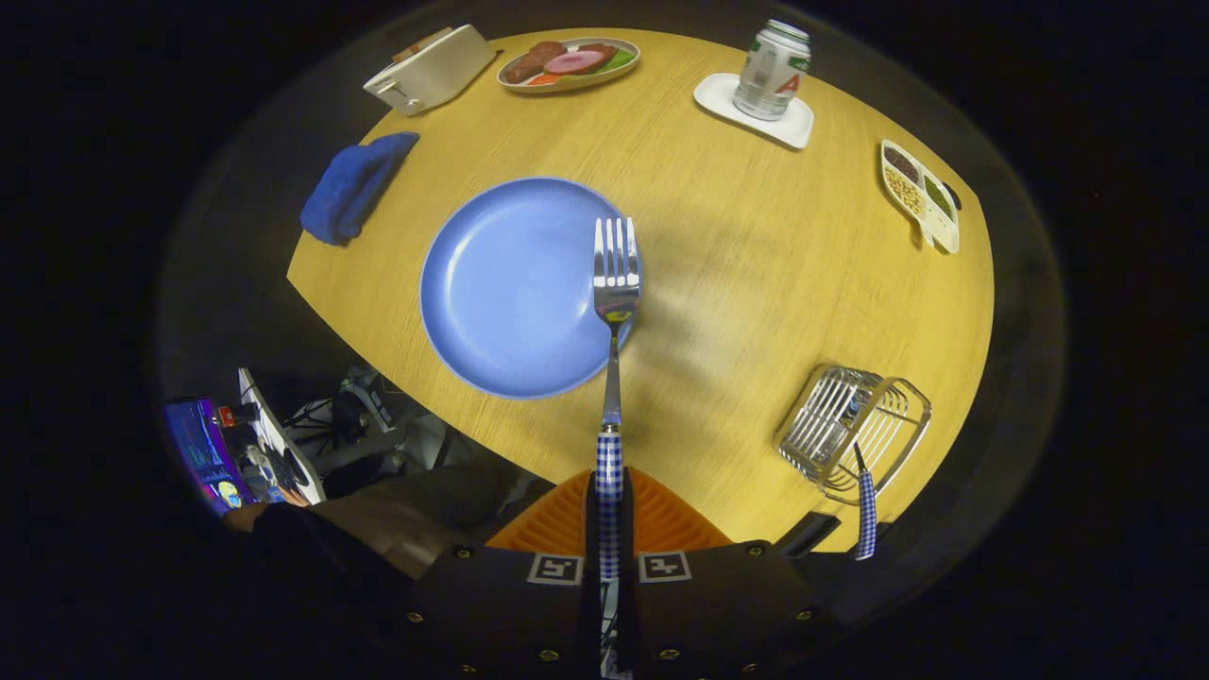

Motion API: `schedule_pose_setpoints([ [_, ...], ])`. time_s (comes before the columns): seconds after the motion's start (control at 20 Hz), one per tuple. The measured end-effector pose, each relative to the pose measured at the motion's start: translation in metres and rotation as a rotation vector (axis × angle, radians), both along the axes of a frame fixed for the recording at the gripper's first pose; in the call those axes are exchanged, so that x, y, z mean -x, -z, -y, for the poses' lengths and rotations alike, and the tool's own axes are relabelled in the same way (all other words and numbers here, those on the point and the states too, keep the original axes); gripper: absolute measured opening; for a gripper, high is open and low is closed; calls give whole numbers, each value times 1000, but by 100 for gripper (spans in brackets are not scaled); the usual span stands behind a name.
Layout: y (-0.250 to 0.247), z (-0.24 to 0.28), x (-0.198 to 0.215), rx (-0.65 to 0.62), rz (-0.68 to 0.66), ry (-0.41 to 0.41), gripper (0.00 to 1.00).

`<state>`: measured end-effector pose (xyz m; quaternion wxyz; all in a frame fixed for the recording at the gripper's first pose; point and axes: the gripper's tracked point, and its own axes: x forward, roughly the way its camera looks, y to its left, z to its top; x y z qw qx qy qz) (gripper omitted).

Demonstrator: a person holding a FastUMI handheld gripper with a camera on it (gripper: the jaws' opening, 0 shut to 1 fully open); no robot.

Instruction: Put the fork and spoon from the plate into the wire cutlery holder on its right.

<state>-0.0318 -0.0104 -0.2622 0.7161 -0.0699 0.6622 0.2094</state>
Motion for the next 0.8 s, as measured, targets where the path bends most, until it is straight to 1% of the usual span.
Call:
schedule_pose_setpoints([
  [0.2, -10, 47, 21, 33, -24, 37, 7],
  [0.35, -17, 74, 28, 38, -37, 84, 7],
  [0.45, -21, 87, 34, 35, -59, 119, 7],
  [0.8, -32, 123, 46, 49, -113, 171, 7],
])
